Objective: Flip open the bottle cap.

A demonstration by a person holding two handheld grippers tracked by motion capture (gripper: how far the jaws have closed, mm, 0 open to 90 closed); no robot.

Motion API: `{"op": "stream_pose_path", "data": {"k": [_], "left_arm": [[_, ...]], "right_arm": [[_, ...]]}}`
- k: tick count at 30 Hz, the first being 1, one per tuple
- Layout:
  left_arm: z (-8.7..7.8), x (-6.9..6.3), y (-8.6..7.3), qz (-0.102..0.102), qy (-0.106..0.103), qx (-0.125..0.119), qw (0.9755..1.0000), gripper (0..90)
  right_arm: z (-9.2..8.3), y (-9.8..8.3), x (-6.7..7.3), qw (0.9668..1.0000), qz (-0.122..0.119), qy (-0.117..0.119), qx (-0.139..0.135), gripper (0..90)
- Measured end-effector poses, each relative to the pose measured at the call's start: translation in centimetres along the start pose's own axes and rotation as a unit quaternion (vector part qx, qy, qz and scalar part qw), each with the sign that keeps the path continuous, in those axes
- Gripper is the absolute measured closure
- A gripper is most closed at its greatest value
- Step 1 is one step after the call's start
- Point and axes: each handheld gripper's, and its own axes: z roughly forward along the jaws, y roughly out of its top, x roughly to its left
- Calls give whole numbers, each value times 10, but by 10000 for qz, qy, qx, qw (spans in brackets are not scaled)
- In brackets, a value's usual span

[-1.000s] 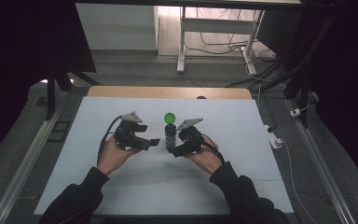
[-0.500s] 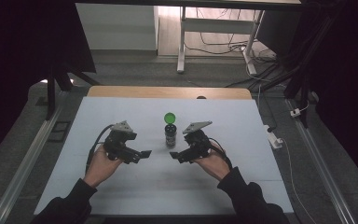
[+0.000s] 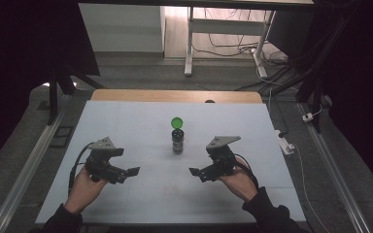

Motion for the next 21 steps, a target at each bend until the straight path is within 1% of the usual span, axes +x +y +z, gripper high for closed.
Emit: {"op": "stream_pose_path", "data": {"k": [5,9,14,17,21], "left_arm": [[-16,-3,-13,-52,105,-98,9999,0],[-26,-4,-23,-111,148,-153,9997,0],[-38,-5,-35,-193,234,-245,9992,0],[-45,-7,-43,-224,331,-259,9989,0],[-56,-8,-53,-309,438,-348,9980,0]], "right_arm": [[-20,-11,-1,9998,82,-166,-104,0],[-35,-21,-2,9991,164,-334,-187,0],[-53,-36,-3,9981,254,-517,-229,0],[-62,-45,-3,9973,297,-626,-251,0],[-75,-58,-4,9958,370,-785,-281,0]]}}
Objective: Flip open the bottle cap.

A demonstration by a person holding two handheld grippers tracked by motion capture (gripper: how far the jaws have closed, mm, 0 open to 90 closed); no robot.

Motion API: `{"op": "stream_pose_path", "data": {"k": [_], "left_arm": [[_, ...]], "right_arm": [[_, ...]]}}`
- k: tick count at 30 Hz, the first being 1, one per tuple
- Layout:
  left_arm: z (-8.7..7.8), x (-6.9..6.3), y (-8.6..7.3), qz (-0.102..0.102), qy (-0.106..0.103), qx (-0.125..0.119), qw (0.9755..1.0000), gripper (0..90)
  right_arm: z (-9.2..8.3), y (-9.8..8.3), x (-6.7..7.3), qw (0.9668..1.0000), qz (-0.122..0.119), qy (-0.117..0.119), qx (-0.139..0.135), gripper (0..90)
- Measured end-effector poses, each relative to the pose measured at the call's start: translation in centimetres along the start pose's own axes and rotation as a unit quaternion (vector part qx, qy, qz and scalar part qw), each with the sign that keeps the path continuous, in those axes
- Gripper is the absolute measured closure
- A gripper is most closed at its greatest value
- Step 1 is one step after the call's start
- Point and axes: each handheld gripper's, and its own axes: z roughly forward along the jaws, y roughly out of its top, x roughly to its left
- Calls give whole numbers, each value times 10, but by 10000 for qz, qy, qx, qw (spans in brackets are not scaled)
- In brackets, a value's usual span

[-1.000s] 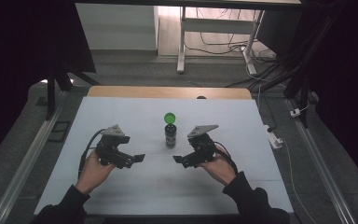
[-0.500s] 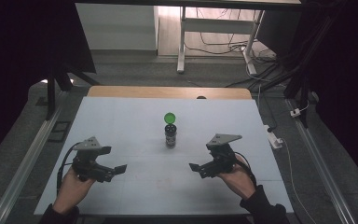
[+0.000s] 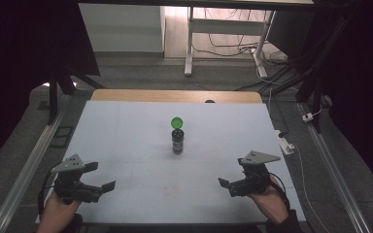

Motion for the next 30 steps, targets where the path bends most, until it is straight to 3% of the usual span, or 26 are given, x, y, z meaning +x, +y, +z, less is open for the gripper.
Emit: {"op": "stream_pose_path", "data": {"k": [12,21,25,30], "left_arm": [[-21,5,-20,-186,286,-22,9994,0],[-23,6,-31,-209,525,304,9979,0],[-24,7,-34,-244,533,397,9975,0],[-22,8,-33,-260,489,493,9972,0]], "right_arm": [[-36,-31,-12,9980,423,-478,-8,0],[-54,-49,-17,9949,713,-710,106,0],[-56,-57,-16,9935,777,-761,344,0],[-60,-59,-18,9926,886,-782,286,0]]}}
